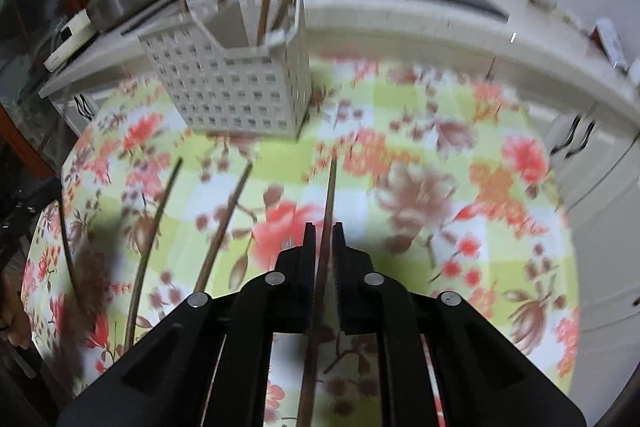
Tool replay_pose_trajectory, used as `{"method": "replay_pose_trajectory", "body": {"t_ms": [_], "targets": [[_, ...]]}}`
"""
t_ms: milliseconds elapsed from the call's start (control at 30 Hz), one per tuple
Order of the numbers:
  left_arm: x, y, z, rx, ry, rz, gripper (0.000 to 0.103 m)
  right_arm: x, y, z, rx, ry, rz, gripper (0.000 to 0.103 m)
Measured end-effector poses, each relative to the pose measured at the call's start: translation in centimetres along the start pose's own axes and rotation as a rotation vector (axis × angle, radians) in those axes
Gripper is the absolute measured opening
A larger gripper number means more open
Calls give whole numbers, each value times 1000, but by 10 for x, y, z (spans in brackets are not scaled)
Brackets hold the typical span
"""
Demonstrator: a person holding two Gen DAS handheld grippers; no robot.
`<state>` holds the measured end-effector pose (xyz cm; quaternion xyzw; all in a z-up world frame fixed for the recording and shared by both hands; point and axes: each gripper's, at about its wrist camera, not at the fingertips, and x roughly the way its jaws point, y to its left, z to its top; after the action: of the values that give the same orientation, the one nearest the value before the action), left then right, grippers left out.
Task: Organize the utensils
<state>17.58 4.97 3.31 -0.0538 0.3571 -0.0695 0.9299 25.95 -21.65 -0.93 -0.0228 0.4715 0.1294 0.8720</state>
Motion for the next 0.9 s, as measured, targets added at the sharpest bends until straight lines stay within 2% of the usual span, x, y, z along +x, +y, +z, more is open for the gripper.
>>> {"method": "replay_pose_trajectory", "body": {"t_ms": [300, 567, 667, 700, 767, 900], "targets": [[0, 1, -1, -1, 5, -1, 6, 55, -5, -1, 10, 112, -22, 17], [2, 3, -3, -3, 9, -2, 6, 66, -2, 4, -4, 119, -25, 25], [4, 4, -4, -6, 12, -2, 6, 67, 2, 3, -34, 112, -43, 25], [5, 4, -4, -7, 14, -2, 6, 67, 3, 3, -41, 109, -45, 24], [6, 3, -2, -4, 15, -3, 6, 66, 2, 4, -42, 113, -38, 9], [6, 1, 2, 5, 11, -2, 6, 61, 0, 3, -38, 101, -28, 8]]}}
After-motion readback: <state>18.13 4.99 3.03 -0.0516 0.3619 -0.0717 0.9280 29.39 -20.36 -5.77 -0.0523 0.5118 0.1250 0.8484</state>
